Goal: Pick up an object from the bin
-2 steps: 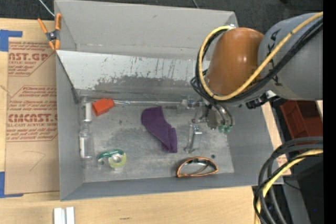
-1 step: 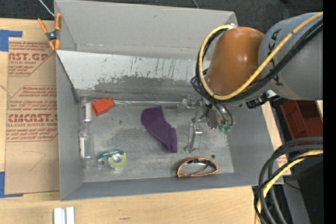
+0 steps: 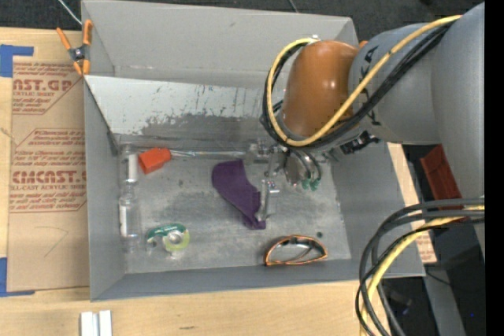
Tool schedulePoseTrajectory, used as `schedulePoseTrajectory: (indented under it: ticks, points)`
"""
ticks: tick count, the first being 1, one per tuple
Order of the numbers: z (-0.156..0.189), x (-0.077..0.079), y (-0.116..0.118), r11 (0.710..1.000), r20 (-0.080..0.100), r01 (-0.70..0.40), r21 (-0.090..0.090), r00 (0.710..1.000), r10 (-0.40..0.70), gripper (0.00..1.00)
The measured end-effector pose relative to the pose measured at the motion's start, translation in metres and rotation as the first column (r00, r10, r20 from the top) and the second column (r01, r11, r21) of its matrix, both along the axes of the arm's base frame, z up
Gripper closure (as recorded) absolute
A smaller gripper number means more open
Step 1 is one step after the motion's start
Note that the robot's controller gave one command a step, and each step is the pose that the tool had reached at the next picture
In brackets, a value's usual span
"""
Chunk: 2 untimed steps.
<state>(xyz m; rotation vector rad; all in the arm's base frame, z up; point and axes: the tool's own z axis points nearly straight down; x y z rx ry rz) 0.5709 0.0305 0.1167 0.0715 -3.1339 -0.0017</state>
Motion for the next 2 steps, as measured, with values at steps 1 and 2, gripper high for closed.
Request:
schedulePoseTrajectory:
  ticks: [1,2]
  points:
    - [-0.0417,-0.0657,0.0134,0.985,-0.006,0.172,-0.001,0.985,-0.172,0.00]
    - [-0.0402,-0.0652,0.0148,0.984,-0.005,0.177,-0.002,0.984,-0.177,0.00]
